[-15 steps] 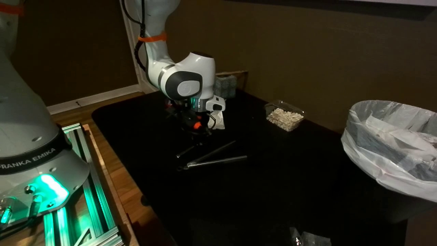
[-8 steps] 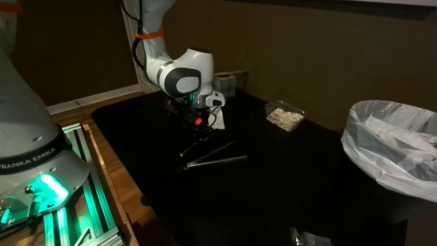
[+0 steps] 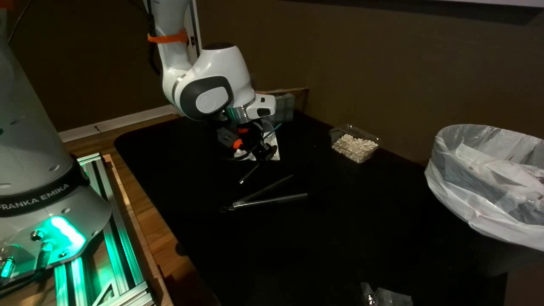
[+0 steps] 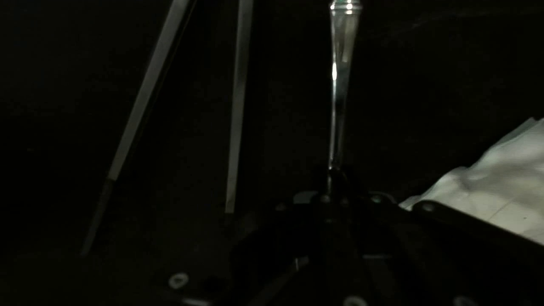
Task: Put the spoon into the bowl
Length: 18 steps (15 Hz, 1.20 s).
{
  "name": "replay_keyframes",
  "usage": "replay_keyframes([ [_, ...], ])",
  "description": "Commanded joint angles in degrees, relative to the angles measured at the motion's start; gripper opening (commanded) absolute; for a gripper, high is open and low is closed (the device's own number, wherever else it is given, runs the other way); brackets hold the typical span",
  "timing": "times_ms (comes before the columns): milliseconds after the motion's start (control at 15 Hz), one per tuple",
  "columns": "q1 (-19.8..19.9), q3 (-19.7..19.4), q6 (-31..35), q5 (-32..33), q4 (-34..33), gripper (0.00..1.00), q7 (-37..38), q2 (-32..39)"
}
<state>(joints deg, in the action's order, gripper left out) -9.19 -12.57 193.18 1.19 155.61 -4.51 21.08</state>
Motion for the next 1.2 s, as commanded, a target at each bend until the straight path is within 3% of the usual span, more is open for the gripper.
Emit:
replay_keyframes([
  [0, -12.6, -8.3, 6.9, -10.0, 3.9, 0.02, -3.5, -0.9],
  [333, -32.4, -19.2, 6.6, -28.7, 2.0, 0.02, -20.6, 4.8],
  [667, -52.8, -26.5, 3.8, -51.0, 1.8, 0.02, -34.5, 12.4],
  [800, -60.9, -30.9, -0.2, -53.6, 2.2, 0.02, -40.2, 12.8],
  [867, -53.7, -26.5, 3.1, -49.7, 2.2, 0.09, -35.2, 10.9],
  [1000, -59.4, -29.1, 1.3, -51.6, 2.2, 0.09, -37.1, 12.1],
  [1067, -60.3, -29.6, 1.2, -51.7, 2.2, 0.02, -37.2, 12.3],
  [1133, -59.6, -29.2, 1.1, -51.0, 2.1, 0.02, -38.1, 11.2],
])
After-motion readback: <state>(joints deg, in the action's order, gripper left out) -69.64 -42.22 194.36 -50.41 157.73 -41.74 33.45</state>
